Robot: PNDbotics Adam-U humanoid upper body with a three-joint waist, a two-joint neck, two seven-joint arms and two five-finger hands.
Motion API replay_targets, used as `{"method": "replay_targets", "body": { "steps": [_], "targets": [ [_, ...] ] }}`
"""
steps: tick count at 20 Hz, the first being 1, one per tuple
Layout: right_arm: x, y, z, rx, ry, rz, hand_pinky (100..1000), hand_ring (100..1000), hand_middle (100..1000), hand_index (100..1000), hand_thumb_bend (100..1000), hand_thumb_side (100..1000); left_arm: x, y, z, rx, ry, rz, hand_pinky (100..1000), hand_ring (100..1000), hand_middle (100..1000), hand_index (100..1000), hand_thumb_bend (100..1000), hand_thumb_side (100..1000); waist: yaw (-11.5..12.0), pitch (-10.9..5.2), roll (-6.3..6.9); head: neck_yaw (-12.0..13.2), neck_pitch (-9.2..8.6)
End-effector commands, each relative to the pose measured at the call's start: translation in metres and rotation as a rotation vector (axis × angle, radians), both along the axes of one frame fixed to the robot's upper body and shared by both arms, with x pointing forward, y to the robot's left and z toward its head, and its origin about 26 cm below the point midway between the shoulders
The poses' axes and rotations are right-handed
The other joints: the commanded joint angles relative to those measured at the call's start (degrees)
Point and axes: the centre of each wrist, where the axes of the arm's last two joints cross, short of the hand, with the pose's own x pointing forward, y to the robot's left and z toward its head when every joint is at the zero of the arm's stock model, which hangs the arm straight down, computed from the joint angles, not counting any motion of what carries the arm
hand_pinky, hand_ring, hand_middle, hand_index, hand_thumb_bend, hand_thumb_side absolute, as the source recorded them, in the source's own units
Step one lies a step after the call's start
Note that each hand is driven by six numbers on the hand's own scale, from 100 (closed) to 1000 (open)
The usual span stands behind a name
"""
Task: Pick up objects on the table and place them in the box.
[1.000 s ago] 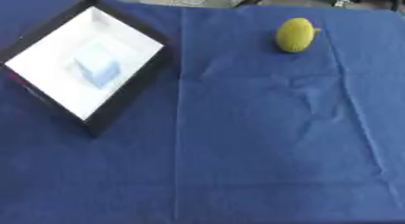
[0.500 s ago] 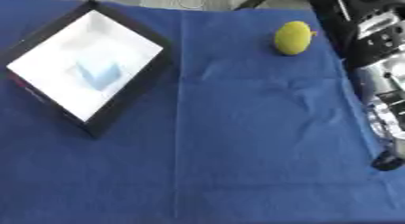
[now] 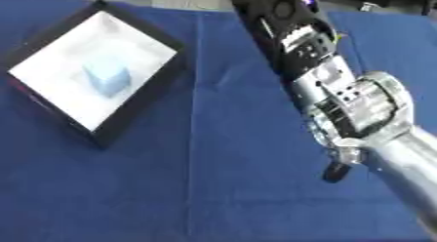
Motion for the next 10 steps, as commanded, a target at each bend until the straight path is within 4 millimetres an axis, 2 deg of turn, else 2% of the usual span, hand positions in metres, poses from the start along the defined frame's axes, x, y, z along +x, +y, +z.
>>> {"method": "replay_targets", "body": {
  "steps": [1,6,10],
  "targets": [
    [0.0,0.009,0.0,-0.064,-0.079,0.015,916,585,304,554,100,137,-0.001,0.003,0.011,0.007,-0.029,0.016,610,933,800,666,100,641,0.6,-0.37,0.81,-1.1,-0.09],
    [0.005,0.017,-0.029,-0.129,-0.089,-0.036,919,587,307,557,100,173,-0.005,0.011,0.014,-0.032,-0.061,0.087,613,939,809,695,100,634,1.1,-0.14,0.77,-1.8,-0.09],
    [0.005,0.023,-0.044,-0.186,-0.148,-0.055,882,586,324,564,100,243,-0.008,0.016,0.019,-0.072,-0.098,0.153,643,1000,873,742,100,633,0.9,-0.12,0.79,-1.7,-0.09]
  ]
}}
